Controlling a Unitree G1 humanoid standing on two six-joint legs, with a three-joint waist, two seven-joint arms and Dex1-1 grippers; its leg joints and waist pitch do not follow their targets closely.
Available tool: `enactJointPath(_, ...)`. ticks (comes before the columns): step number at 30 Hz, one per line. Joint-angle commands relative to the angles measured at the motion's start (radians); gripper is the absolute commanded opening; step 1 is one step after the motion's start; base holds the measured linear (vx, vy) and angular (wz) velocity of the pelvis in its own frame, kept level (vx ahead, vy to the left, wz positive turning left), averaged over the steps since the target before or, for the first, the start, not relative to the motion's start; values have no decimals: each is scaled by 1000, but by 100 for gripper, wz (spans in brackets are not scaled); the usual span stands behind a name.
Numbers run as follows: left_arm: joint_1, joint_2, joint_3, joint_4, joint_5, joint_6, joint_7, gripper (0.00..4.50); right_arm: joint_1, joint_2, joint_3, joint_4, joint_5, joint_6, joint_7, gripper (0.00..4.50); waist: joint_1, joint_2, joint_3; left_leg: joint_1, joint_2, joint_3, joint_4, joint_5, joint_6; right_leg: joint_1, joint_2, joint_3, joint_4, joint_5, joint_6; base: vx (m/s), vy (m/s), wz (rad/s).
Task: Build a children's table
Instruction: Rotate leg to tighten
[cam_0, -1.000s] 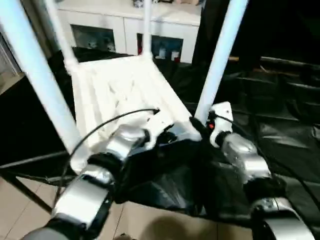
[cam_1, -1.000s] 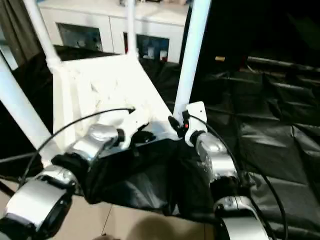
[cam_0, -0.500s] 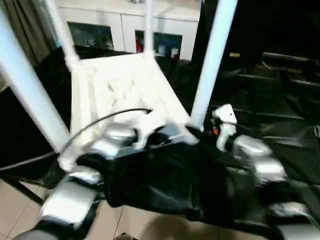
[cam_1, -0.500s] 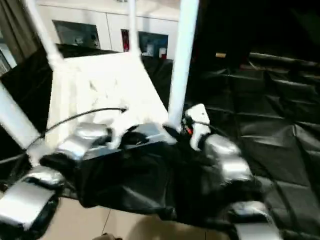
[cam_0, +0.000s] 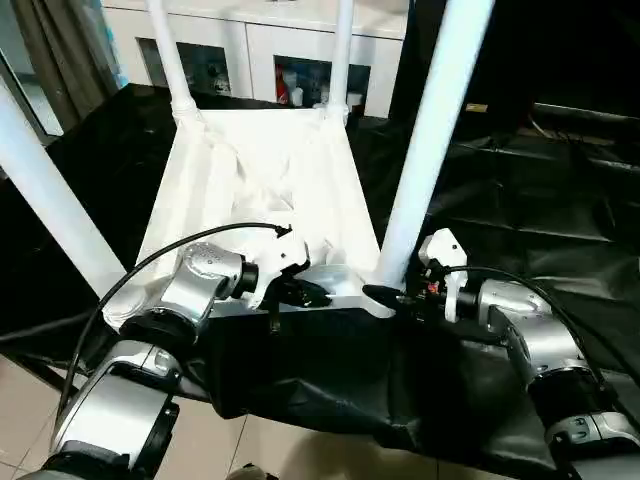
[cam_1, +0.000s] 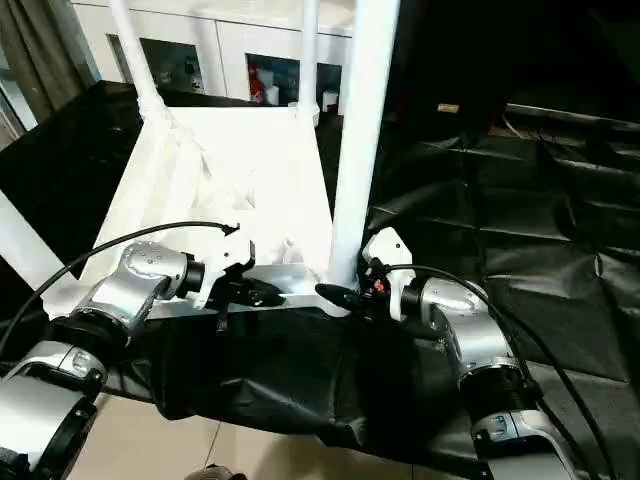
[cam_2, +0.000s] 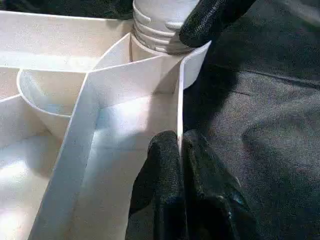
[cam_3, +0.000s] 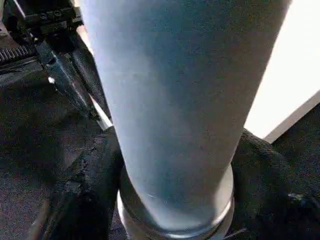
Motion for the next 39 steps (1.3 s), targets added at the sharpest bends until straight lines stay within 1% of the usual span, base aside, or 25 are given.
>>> enactJointPath(1,4,-28,14,-40,-56,-4,-24,0,27,17,58,15,-9,26,39,278,3,-4,-60,19,105,-45,-66,-144,61,37,-118,69,-55,-65,-259,0,0,0)
enactJointPath(5,2,-29,17,-29,-38,-8,14,0,43,19,62,-1,-12,35,43,264,5,-4,-61,19,104,-44,-65,-138,63,37,-118,68,-53,-53,-261,0,0,0)
enactJointPath(8,-19,-44,21,14,0,-11,133,0,54,42,47,13,-25,41,-32,264,6,-5,-58,21,105,-45,-67,-153,58,34,-119,69,-58,-75,-257,0,0,0)
enactJointPath(10,-38,-58,27,47,17,-5,212,0,48,72,22,44,-30,47,-120,264,3,-5,-51,23,104,-45,-72,-203,37,30,-120,71,-70,-169,-243,0,0,0)
enactJointPath(11,-73,-94,46,99,29,18,342,0,38,123,-15,93,-30,57,-256,264,-3,-4,-47,31,103,-48,-76,-258,8,24,-123,74,-81,-263,-228,0,0,0)
enactJointPath(12,-73,-94,46,99,29,18,342,0,38,123,-15,93,-30,57,-256,264,-7,-4,-43,42,101,-54,-78,-319,-25,19,-127,73,-94,-371,-209,-51,3,2)
enactJointPath(13,-77,-98,47,103,29,21,352,0,36,128,-18,98,-32,57,-270,264,-7,-7,-44,41,100,-57,-77,-331,-31,22,-130,72,-98,-408,-195,-52,13,-2)
enactJointPath(14,-82,-106,49,110,30,28,370,0,33,137,-23,107,-33,56,-294,264,-7,-7,-44,34,103,-60,-80,-320,-30,26,-133,75,-102,-428,-173,-52,13,-2)
enactJointPath(15,-107,-141,51,139,41,50,455,0,11,184,-49,156,-41,62,-420,264,-9,-4,-42,37,105,-61,-84,-329,-36,19,-129,76,-103,-428,-164,0,0,0)
enactJointPath(16,-107,-141,51,139,41,50,455,0,11,184,-49,156,-41,62,-420,264,-13,-3,-40,39,104,-60,-85,-348,-42,15,-126,76,-104,-437,-163,0,0,0)
enactJointPath(17,-126,-172,53,161,48,71,525,0,-12,219,-70,196,-43,65,-510,264,-15,1,-42,40,102,-65,-85,-366,-53,19,-130,73,-105,-457,-157,0,0,0)
enactJointPath(18,-126,-172,53,161,48,71,525,0,-12,219,-70,196,-43,65,-510,264,-18,-1,-43,40,103,-66,-88,-372,-61,17,-129,74,-106,-447,-156,0,0,0)
enactJointPath(20,-137,-195,56,174,49,81,560,0,-35,246,-78,223,-44,67,-565,264,-18,0,-42,42,101,-63,-86,-380,-56,14,-129,77,-108,-432,-156,0,0,0)
enactJointPath(22,-154,-222,58,198,53,86,611,0,-64,278,-82,258,-53,62,-616,264,-21,1,-44,40,99,-64,-86,-376,-55,15,-128,77,-106,-417,-160,0,0,0)
enactJointPath(23,-162,-235,57,209,52,83,620,0,-78,294,-77,269,-59,45,-616,320,-20,5,-44,41,99,-63,-86,-371,-54,15,-127,77,-106,-401,-164,0,0,0)
enactJointPath(25,-169,-245,54,219,55,74,615,0,-90,308,-69,274,-64,24,-599,334,-19,1,-45,39,98,-60,-84,-358,-48,17,-128,78,-105,-372,-169,0,0,0)
enactJointPath(27,-167,-244,51,216,54,70,597,0,-91,307,-64,268,-60,17,-572,354,-20,-1,-47,25,100,-62,-87,-314,-28,29,-126,77,-93,-304,-179,0,0,0)
enactJointPath(28,-163,-238,47,213,55,61,571,0,-89,300,-57,258,-58,7,-538,379,-21,-1,-49,23,99,-61,-87,-306,-22,31,-126,76,-92,-290,-181,0,0,0)
enactJointPath(29,-151,-224,41,203,53,47,523,0,-81,282,-41,237,-57,-7,-475,384,-22,-1,-49,24,98,-59,-84,-295,-10,30,-126,76,-91,-271,-187,0,0,0)
enactJointPath(32,-132,-205,33,186,49,17,455,0,-65,251,-13,205,-58,-15,-390,384,-24,-5,-52,18,97,-56,-79,-250,21,35,-124,75,-87,-235,-198,0,0,0)
enactJointPath(33,-119,-194,29,172,42,4,410,0,-54,231,6,184,-58,-20,-341,384,-20,-5,-53,21,97,-54,-78,-236,32,35,-123,74,-86,-215,-206,0,0,0)
enactJointPath(35,-89,-164,14,142,32,-21,314,0,-33,184,35,139,-47,-26,-235,384,-20,-6,-51,18,96,-51,-76,-218,46,37,-120,74,-82,-192,-217,0,0,0)
enactJointPath(36,-79,-152,7,134,30,-34,279,0,-27,168,41,125,-44,-29,-195,384,-15,-6,-51,16,98,-50,-75,-208,58,41,-121,73,-81,-187,-218,0,0,0)
enactJointPath(38,-57,-127,-2,110,19,-52,206,0,-17,134,45,95,-32,-24,-131,384,-15,-2,-51,17,101,-49,-76,-211,60,37,-119,72,-80,-195,-221,0,0,0)
enactJointPath(39,-48,-116,-3,99,12,-57,177,0,-13,120,46,82,-27,-19,-108,384,-14,-7,-51,18,102,-50,-76,-212,56,39,-119,70,-78,-207,-225,0,0,0)
